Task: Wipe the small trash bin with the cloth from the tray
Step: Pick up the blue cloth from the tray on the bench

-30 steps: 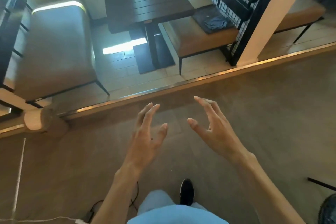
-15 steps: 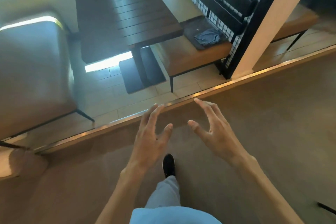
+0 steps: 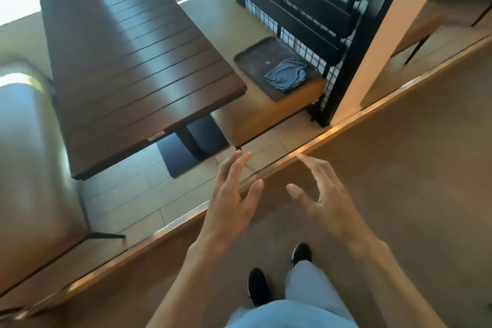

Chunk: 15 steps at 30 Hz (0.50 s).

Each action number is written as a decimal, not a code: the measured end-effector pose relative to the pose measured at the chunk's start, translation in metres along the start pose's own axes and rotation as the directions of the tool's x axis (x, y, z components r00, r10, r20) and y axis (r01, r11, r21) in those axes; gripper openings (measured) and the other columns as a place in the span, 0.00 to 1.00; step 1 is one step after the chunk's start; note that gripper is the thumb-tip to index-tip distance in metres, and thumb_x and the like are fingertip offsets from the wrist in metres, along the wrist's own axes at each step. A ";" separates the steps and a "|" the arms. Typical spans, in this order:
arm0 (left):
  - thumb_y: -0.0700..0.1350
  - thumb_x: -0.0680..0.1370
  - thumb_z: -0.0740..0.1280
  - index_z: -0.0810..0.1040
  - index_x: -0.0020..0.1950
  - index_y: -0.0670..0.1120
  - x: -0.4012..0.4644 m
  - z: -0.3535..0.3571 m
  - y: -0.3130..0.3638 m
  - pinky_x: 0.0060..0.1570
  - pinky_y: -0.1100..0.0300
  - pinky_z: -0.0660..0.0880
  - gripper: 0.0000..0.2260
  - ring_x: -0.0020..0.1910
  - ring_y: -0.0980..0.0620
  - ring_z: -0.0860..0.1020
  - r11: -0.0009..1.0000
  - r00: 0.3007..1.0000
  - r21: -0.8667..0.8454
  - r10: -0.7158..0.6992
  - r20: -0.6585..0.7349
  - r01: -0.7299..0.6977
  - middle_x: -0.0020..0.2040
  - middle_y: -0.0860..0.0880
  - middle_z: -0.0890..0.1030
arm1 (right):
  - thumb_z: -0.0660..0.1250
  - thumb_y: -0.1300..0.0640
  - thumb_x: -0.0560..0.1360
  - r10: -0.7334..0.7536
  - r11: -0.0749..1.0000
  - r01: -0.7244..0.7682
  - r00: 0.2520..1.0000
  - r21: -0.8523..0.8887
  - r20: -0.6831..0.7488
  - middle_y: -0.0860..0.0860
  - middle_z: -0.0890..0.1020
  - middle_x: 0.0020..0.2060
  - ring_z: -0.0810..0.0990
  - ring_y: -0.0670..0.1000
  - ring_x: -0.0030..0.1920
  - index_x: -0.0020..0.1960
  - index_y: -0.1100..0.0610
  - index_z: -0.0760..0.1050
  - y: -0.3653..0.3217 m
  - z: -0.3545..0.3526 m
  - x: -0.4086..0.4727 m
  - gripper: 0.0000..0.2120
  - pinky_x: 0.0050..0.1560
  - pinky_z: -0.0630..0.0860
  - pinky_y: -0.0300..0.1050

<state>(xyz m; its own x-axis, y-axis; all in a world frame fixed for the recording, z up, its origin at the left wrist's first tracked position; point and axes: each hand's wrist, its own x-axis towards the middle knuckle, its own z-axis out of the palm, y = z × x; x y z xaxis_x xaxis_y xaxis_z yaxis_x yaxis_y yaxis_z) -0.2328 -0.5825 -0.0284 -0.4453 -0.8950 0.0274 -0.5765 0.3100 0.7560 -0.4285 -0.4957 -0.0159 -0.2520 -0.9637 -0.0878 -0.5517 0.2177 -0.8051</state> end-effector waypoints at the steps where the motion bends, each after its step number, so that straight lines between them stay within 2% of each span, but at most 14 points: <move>1: 0.56 0.81 0.66 0.60 0.78 0.63 0.017 0.006 0.001 0.63 0.76 0.58 0.27 0.71 0.74 0.57 1.000 1.000 -0.003 -0.003 0.013 0.003 0.79 0.63 0.57 | 0.63 0.37 0.79 0.013 1.000 -0.013 1.000 -0.003 -0.009 0.37 0.61 0.74 0.62 0.38 0.71 0.79 0.40 0.56 0.007 -0.005 0.013 0.32 0.67 0.75 0.51; 5: 0.56 0.81 0.66 0.60 0.78 0.61 0.084 0.035 0.005 0.71 0.62 0.63 0.27 0.77 0.60 0.60 1.000 0.999 0.001 -0.012 0.050 0.012 0.79 0.60 0.58 | 0.62 0.37 0.78 0.060 0.998 -0.060 0.998 -0.005 -0.004 0.40 0.62 0.75 0.63 0.41 0.73 0.80 0.42 0.57 0.037 -0.031 0.069 0.33 0.68 0.69 0.47; 7: 0.57 0.81 0.66 0.60 0.78 0.61 0.121 0.053 0.010 0.71 0.58 0.64 0.27 0.77 0.58 0.60 1.000 0.998 0.007 -0.024 0.053 0.024 0.79 0.61 0.57 | 0.61 0.35 0.77 0.064 0.998 -0.063 0.998 -0.011 0.010 0.40 0.62 0.75 0.62 0.40 0.73 0.79 0.41 0.57 0.055 -0.049 0.105 0.33 0.67 0.68 0.45; 10: 0.57 0.81 0.66 0.61 0.78 0.60 0.173 0.078 0.022 0.70 0.58 0.64 0.27 0.76 0.59 0.60 0.997 0.995 0.025 -0.081 0.064 0.079 0.78 0.62 0.57 | 0.61 0.36 0.77 0.082 0.997 -0.082 0.995 -0.010 0.047 0.39 0.62 0.74 0.61 0.38 0.72 0.79 0.41 0.58 0.080 -0.083 0.158 0.33 0.66 0.67 0.42; 15: 0.55 0.82 0.66 0.61 0.79 0.59 0.256 0.112 0.044 0.73 0.53 0.66 0.27 0.76 0.57 0.62 0.990 0.988 0.025 -0.139 0.069 0.137 0.79 0.59 0.57 | 0.63 0.39 0.80 0.088 0.995 -0.079 0.985 -0.061 0.146 0.37 0.61 0.73 0.60 0.35 0.68 0.79 0.40 0.58 0.115 -0.143 0.249 0.30 0.66 0.69 0.45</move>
<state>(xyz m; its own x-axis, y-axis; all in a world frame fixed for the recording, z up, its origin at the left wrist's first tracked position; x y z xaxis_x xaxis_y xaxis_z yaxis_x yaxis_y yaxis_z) -0.4495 -0.7621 -0.0612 -0.4072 -0.9050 -0.1230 -0.6492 0.1921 0.7360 -0.6689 -0.6881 -0.0466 -0.1808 -0.9532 -0.2425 -0.5773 0.3025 -0.7585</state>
